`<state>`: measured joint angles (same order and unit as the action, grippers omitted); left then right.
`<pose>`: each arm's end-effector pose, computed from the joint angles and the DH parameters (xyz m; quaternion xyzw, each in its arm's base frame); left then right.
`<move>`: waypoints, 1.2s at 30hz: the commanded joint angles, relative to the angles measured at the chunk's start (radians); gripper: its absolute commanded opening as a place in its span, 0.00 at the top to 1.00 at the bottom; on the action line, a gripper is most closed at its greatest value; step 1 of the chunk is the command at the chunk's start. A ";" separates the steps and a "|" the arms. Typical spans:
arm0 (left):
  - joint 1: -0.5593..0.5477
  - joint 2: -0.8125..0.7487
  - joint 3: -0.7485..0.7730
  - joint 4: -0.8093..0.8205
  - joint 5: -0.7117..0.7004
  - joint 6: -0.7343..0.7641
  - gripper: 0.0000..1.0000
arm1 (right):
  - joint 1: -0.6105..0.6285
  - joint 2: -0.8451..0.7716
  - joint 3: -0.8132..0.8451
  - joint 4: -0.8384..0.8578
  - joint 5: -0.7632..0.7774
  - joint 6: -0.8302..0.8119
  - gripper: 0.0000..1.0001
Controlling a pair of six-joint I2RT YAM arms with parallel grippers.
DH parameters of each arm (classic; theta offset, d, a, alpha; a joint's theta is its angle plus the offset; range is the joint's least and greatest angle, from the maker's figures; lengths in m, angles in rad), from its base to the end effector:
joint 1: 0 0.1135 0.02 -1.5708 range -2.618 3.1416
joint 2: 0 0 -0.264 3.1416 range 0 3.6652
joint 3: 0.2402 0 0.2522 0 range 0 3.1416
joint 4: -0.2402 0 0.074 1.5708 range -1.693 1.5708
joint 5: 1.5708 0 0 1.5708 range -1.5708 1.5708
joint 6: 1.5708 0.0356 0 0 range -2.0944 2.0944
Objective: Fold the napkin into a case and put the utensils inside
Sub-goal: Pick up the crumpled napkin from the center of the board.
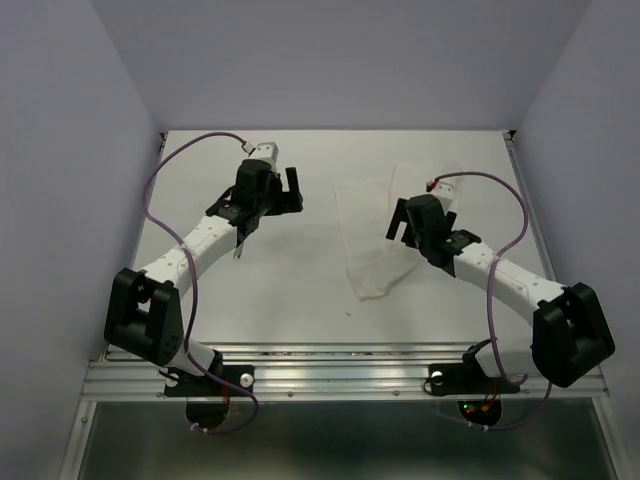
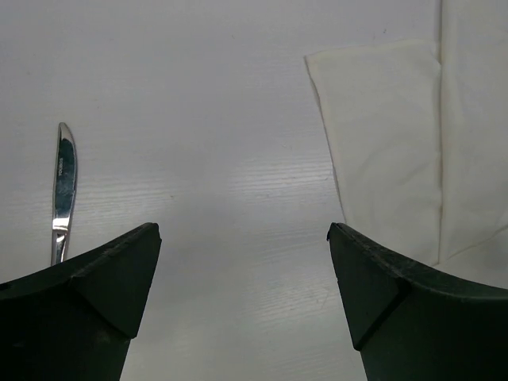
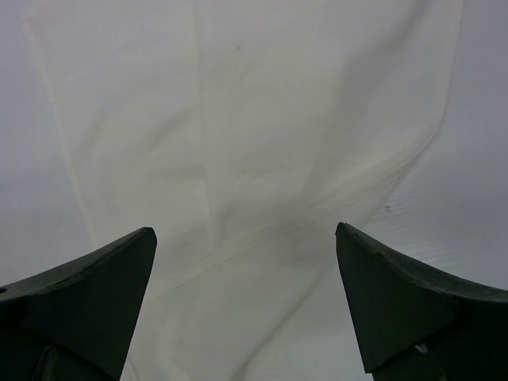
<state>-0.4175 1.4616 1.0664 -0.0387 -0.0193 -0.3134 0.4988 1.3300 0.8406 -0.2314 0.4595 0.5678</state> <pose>0.3109 -0.1372 0.2909 0.0387 0.8418 -0.1848 0.5057 0.2543 0.1206 0.2378 0.1244 0.8833 0.0254 0.4512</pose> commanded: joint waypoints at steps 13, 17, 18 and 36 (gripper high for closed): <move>-0.046 0.140 0.174 -0.118 0.036 -0.041 0.02 | 0.001 -0.058 -0.070 0.064 -0.034 0.032 0.00; -0.078 0.285 0.326 -0.173 0.030 -0.055 0.03 | 0.001 -0.097 -0.095 0.070 -0.035 0.040 0.00; -0.092 0.316 0.369 -0.214 -0.017 -0.058 0.03 | 0.001 -0.106 -0.103 0.075 -0.036 0.035 0.00; -0.129 0.930 1.119 -0.441 -0.154 -0.165 0.27 | 0.001 -0.196 -0.156 0.066 -0.094 -0.020 0.00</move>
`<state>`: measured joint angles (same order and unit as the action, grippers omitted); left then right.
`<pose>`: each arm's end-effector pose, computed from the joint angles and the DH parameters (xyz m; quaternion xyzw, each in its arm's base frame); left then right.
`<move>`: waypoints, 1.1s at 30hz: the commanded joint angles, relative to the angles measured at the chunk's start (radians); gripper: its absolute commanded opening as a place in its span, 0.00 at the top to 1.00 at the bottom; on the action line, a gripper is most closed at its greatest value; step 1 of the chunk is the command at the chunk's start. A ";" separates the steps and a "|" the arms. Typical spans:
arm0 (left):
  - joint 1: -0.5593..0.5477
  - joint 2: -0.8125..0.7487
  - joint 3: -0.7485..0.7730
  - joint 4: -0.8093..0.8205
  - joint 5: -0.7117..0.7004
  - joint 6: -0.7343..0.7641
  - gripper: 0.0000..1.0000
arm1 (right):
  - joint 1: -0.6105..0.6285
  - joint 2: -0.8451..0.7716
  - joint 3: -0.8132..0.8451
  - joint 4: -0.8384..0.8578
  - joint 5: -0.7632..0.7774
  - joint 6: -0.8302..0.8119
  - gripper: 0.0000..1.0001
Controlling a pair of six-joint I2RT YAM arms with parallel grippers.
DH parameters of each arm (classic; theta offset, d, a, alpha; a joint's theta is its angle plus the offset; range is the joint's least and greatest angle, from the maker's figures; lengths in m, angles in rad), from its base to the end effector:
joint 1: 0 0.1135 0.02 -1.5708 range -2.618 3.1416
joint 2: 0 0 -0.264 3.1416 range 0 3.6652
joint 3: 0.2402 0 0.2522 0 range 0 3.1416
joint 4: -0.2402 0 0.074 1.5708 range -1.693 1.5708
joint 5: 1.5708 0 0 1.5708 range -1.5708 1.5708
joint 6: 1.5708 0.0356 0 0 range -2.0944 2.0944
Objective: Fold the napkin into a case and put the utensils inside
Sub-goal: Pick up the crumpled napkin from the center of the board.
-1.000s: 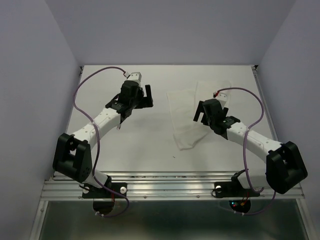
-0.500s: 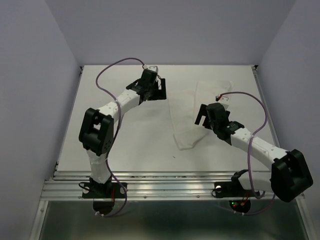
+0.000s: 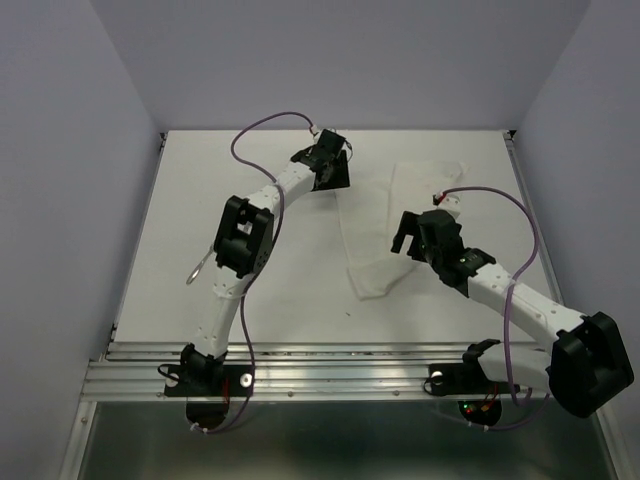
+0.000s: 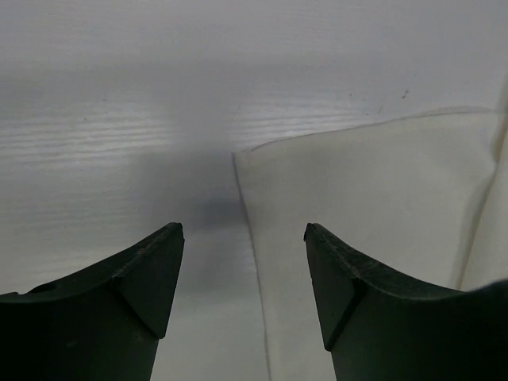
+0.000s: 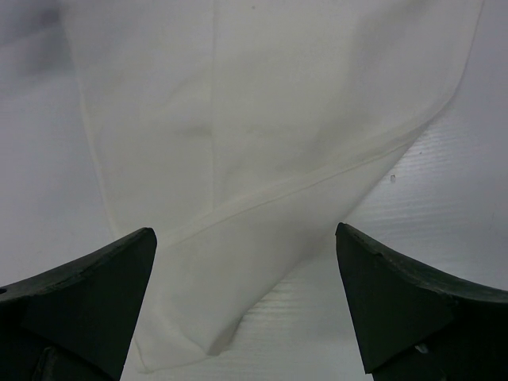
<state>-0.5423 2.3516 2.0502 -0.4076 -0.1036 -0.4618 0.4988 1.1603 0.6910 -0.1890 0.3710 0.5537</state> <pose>0.4649 -0.2758 0.2144 0.0149 0.9075 -0.1595 0.3883 0.2214 0.1059 0.2327 0.1055 0.8797 0.0743 0.4576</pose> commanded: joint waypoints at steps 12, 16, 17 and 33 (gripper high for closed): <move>-0.061 0.193 0.275 -0.120 -0.094 -0.005 0.34 | 0.001 -0.027 -0.008 0.005 0.000 0.011 0.00; -0.082 0.224 0.315 -0.168 -0.151 0.006 0.34 | 0.001 -0.025 -0.011 -0.001 0.005 0.017 0.00; -0.084 0.230 0.312 -0.169 -0.150 0.008 0.34 | 0.001 -0.027 -0.015 -0.001 0.006 0.020 0.00; -0.030 0.017 0.015 -0.136 -0.170 -0.017 1.00 | 0.023 0.005 0.010 0.017 -0.096 -0.054 0.00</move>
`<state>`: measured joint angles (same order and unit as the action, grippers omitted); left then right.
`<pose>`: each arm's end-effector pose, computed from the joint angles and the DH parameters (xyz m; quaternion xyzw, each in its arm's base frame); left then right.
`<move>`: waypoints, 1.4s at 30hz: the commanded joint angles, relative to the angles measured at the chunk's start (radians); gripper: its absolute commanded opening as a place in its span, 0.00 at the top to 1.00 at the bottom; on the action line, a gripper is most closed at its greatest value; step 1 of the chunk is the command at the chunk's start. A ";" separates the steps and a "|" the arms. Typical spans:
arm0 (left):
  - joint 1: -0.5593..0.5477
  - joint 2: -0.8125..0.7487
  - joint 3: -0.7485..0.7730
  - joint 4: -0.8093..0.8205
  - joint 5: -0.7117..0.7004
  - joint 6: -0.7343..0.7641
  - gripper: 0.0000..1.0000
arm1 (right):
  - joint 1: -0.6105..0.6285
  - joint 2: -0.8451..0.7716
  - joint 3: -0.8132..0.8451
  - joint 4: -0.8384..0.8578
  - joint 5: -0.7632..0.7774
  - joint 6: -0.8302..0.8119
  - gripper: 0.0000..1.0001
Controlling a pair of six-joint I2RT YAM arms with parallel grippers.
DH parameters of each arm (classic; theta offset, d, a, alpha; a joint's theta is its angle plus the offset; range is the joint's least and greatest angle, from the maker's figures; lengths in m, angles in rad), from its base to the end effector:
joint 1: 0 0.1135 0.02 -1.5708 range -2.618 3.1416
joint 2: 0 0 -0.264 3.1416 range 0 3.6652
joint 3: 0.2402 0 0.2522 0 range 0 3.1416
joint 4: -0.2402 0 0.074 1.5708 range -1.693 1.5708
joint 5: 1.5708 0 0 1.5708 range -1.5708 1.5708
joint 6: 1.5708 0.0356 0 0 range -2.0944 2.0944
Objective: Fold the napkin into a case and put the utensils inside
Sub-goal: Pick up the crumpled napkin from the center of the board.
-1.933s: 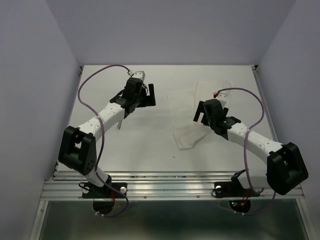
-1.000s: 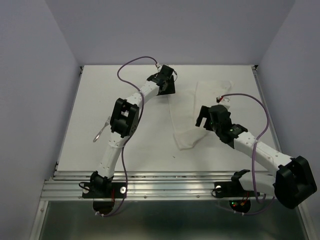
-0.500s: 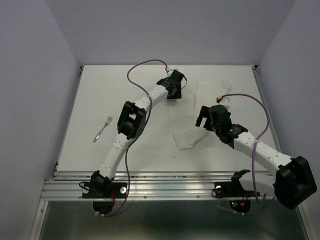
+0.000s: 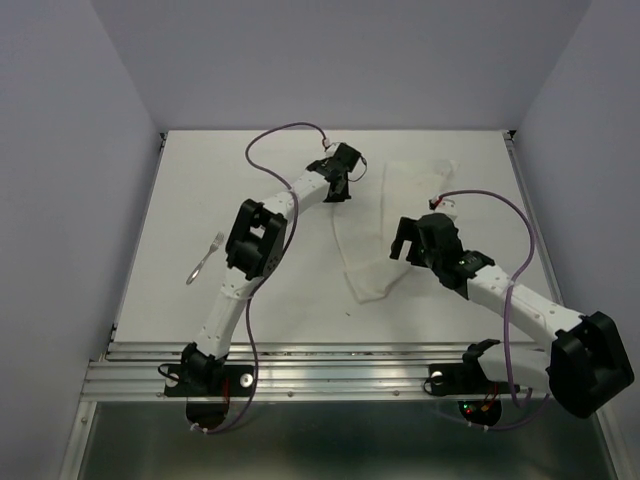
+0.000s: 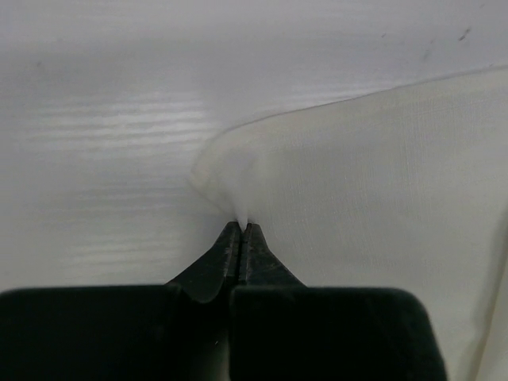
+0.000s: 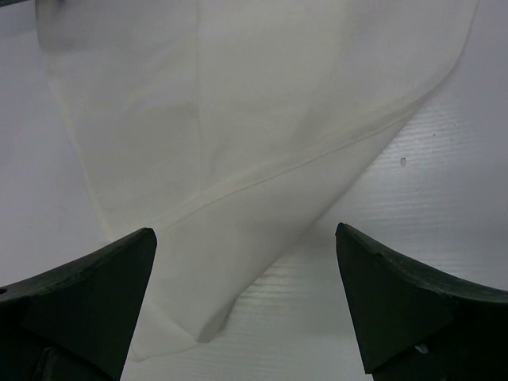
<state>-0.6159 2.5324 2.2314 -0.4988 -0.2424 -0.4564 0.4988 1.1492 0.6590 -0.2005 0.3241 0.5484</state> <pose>0.4652 -0.3188 0.1714 0.0280 0.9205 -0.0944 0.3781 0.2156 0.1046 0.2233 0.0909 0.8909 0.0838 0.4371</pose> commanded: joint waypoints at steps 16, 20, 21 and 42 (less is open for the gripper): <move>0.076 -0.540 -0.756 0.178 0.146 -0.097 1.00 | 0.498 0.236 0.136 0.038 0.024 -0.269 0.37; 0.076 -0.538 -0.745 0.180 0.152 -0.093 1.00 | 0.524 0.297 0.139 0.026 0.032 -0.294 0.43; 0.076 -0.540 -0.743 0.180 0.152 -0.093 1.00 | 0.535 0.308 0.139 0.023 0.033 -0.300 0.43; 0.087 -0.528 -0.753 0.192 0.196 -0.062 1.00 | 0.577 0.297 0.156 0.052 0.227 -0.202 0.99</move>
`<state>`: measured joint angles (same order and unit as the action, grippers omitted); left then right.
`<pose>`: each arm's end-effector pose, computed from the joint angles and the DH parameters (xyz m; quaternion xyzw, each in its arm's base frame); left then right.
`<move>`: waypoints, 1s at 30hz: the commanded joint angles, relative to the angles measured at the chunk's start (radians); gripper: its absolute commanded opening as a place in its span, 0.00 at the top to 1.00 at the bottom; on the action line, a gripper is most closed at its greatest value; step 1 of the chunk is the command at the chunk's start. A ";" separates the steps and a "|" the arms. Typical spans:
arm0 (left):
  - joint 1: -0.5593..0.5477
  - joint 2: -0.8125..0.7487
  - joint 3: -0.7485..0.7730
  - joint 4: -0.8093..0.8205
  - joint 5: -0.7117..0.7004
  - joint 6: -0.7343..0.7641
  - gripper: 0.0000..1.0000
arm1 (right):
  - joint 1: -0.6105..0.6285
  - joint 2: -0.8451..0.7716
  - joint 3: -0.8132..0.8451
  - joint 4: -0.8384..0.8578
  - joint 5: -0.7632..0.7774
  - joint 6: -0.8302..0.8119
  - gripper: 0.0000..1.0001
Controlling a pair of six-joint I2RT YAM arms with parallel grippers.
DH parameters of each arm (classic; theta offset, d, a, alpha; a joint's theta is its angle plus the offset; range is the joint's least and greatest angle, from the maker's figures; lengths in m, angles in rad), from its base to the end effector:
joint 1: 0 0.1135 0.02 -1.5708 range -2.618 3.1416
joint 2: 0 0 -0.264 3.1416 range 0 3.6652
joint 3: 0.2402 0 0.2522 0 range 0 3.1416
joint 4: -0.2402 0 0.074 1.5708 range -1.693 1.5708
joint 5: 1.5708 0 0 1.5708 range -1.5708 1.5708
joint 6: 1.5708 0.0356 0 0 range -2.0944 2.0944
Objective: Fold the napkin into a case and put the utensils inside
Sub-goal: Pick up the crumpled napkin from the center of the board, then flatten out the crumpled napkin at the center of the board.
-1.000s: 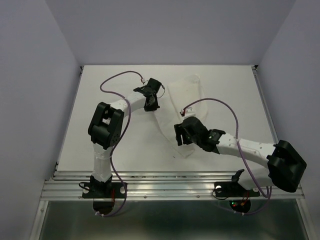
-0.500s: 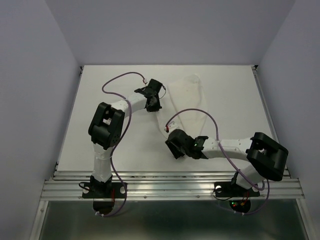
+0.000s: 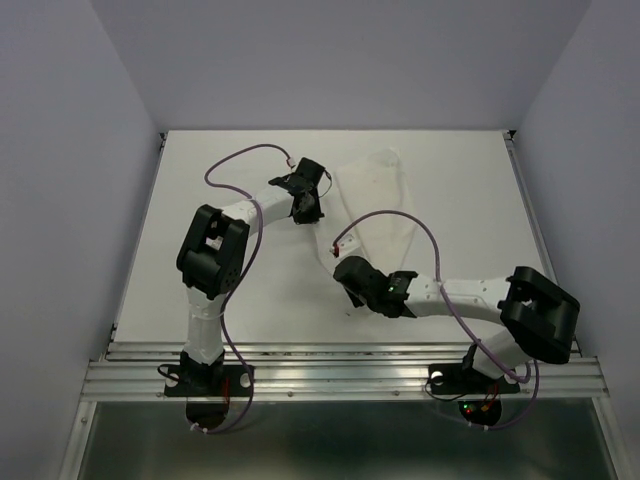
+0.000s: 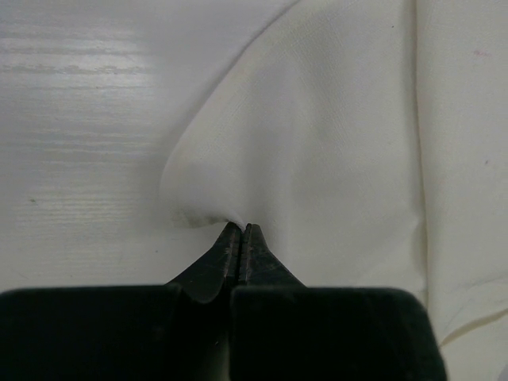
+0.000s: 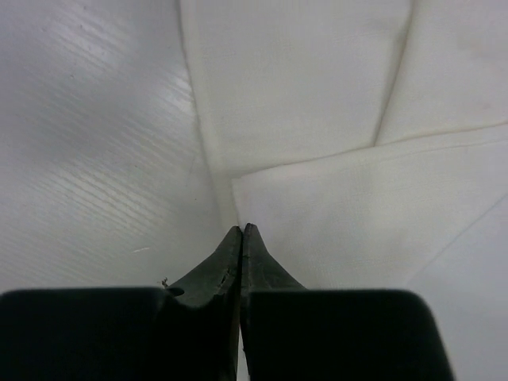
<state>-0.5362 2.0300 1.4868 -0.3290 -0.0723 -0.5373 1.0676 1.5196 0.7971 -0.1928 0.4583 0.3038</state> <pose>0.3866 -0.2267 0.1910 -0.0129 0.9390 -0.1457 0.3113 0.1558 0.2504 0.1762 -0.2758 0.8828 0.0321 0.3788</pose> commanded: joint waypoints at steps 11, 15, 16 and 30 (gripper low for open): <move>0.146 -0.154 -0.046 0.031 0.111 0.031 1.00 | -0.332 -0.231 0.013 0.032 0.103 0.187 0.99; 0.186 -0.214 0.000 0.016 0.137 0.034 1.00 | -0.543 -0.213 0.105 0.030 -0.017 0.186 0.99; 0.196 -0.227 0.039 0.010 0.155 0.033 1.00 | -0.610 -0.202 0.158 0.029 -0.055 0.189 0.99; 0.216 -0.290 0.727 -0.053 0.267 0.071 1.00 | -0.905 -0.183 0.798 -0.022 -0.230 0.190 0.99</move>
<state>-0.3305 1.8519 2.1139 -0.4080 0.1581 -0.5018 0.1513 1.4361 1.4750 -0.2325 0.2417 0.5228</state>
